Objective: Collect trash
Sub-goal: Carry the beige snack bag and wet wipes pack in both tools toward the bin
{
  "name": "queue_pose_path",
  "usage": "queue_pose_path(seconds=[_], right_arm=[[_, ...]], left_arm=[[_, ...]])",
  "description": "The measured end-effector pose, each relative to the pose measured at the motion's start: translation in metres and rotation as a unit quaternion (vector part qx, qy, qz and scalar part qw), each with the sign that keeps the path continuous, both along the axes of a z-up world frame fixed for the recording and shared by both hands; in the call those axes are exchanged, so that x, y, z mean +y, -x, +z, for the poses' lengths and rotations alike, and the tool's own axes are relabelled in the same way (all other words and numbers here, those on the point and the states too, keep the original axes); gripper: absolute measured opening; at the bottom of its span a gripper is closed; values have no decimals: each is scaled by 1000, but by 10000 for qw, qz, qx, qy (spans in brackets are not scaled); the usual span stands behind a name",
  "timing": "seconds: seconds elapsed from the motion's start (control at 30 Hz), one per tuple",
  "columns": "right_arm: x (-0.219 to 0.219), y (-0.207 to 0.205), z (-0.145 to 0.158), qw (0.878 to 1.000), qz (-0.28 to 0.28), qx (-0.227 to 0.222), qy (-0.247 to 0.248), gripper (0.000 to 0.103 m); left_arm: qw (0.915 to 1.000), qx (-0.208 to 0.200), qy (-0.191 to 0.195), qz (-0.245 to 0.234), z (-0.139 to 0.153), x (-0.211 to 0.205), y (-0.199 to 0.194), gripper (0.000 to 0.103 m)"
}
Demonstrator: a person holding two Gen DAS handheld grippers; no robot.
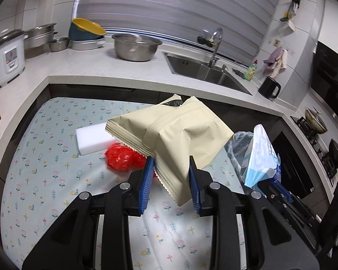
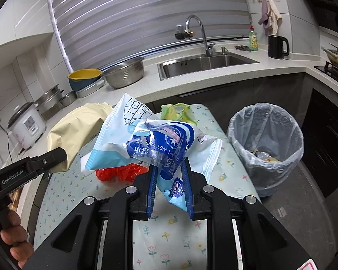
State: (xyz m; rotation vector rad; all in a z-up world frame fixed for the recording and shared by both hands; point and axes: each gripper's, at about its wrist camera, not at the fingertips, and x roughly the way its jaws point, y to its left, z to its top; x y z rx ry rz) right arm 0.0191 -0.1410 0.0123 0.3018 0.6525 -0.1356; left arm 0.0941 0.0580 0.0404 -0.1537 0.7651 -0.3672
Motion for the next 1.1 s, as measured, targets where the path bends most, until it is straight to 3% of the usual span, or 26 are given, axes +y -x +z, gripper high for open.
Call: queue_pose_path(seconds=[0.57,1.1], right_arm=[[-61,53,8,9979,-611,-201,-122,21],[-139,80,-11,9895,-1390,-159,-366,21]], left_arm=[[9970,-185,-182,-732,11,-78,39,29],[9864,-26,-479,-1572,-13,-179,32,29]])
